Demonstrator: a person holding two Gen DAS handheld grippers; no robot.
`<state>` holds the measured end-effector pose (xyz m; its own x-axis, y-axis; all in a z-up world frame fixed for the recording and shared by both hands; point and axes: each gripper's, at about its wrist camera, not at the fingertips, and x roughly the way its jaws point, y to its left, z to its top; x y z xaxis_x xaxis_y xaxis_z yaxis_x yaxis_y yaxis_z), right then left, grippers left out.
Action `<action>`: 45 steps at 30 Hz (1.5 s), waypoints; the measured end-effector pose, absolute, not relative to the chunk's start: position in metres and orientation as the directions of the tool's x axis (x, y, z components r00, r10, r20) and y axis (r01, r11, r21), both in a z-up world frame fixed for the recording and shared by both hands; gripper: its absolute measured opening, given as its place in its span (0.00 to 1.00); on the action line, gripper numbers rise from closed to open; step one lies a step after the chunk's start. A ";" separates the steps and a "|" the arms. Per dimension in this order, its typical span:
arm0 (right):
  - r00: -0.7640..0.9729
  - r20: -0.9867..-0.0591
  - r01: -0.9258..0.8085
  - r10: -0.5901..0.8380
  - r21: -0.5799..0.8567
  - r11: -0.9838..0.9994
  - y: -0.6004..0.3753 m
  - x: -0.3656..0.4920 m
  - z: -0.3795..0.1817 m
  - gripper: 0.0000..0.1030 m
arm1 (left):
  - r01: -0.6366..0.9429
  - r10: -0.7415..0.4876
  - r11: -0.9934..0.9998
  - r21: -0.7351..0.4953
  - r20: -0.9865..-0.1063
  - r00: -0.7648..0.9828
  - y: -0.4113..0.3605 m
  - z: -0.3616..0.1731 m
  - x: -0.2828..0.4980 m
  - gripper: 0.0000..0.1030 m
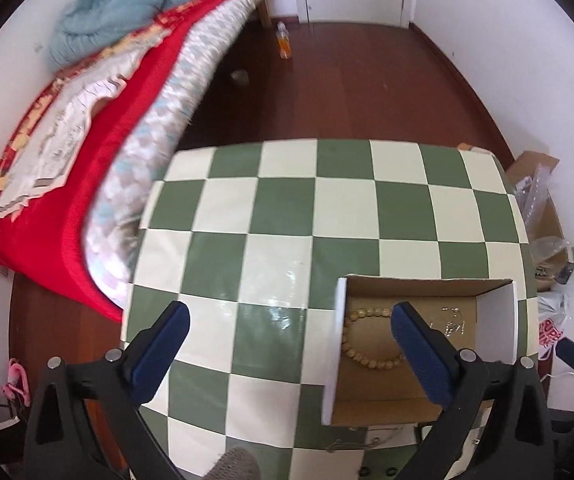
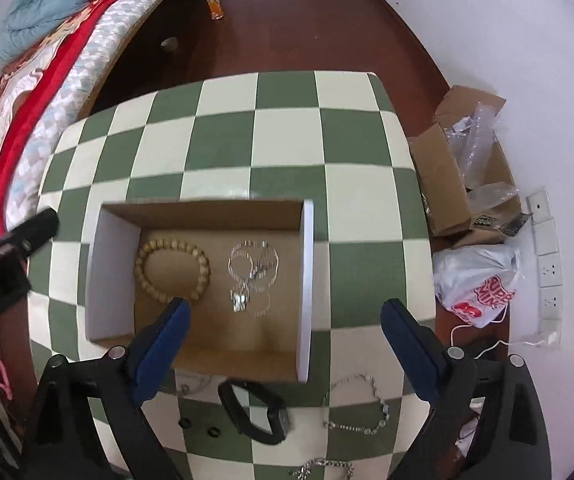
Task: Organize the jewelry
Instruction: 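Carry both items into the cardboard box and open both tools, then withdraw both tools and move the right tool to the thick curb-chain bracelet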
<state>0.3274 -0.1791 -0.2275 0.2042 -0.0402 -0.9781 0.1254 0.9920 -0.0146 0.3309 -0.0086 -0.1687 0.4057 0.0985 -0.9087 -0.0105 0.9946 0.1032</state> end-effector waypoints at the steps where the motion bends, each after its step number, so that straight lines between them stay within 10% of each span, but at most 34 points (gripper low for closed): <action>1: 0.204 -0.978 0.127 -0.053 -0.027 0.992 -0.178 0.324 -0.228 0.95 | -0.016 0.101 0.994 0.104 -0.906 0.411 -0.007 -0.169 0.327 1.00; 35: 0.545 -0.831 0.118 -0.116 -0.061 0.991 -0.132 0.151 -0.083 0.99 | -0.032 0.067 0.998 0.061 -0.753 0.655 0.033 -0.060 0.135 1.00; 45: 0.398 -0.914 0.210 -0.082 0.004 0.978 -0.179 0.119 -0.136 0.99 | -0.027 0.109 0.993 0.113 -0.820 0.561 0.022 -0.108 0.117 1.00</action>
<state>0.1191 -0.1791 -0.1356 0.3980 -0.0817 -0.9137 0.2099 0.9777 0.0040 0.1173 0.0222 -0.1083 0.5612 0.1090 -0.8205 -0.0273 0.9932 0.1132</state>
